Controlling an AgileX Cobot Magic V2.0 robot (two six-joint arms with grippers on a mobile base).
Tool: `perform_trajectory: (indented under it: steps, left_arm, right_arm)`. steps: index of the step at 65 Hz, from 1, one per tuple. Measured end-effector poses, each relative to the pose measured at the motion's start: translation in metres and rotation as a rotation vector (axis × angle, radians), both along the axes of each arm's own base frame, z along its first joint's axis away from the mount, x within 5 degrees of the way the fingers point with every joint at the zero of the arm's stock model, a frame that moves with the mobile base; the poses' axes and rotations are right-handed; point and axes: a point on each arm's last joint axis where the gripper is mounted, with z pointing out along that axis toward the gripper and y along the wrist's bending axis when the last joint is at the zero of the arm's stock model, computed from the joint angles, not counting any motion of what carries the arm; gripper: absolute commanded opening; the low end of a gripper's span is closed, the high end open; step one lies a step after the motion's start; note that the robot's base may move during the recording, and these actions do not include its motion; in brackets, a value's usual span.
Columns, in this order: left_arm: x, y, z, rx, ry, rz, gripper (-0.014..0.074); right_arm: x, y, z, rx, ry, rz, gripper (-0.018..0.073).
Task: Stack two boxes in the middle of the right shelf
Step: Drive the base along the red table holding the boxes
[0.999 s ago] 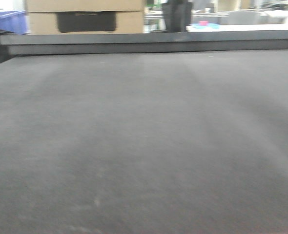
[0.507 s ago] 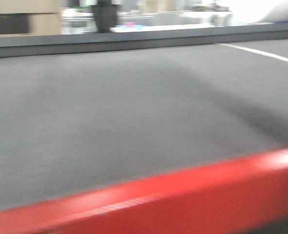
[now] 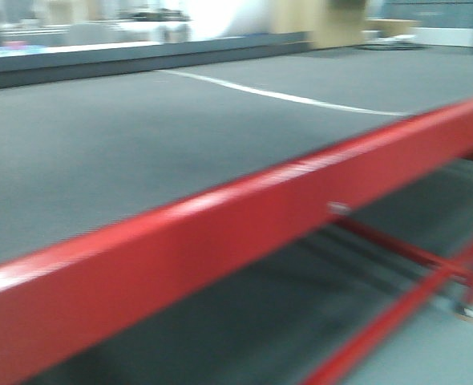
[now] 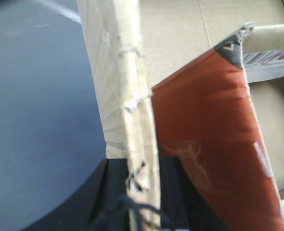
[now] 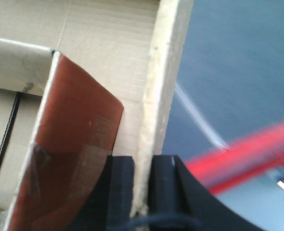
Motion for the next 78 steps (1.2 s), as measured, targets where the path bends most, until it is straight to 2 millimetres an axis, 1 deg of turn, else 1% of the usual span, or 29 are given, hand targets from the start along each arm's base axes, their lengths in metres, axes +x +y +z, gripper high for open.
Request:
perform_trajectory:
  steps: [78]
  left_arm:
    - [0.0,0.0,0.0,0.0,0.0,0.0,-0.0111]
  right_arm:
    - [0.0,0.0,0.0,0.0,0.0,0.0,-0.0154]
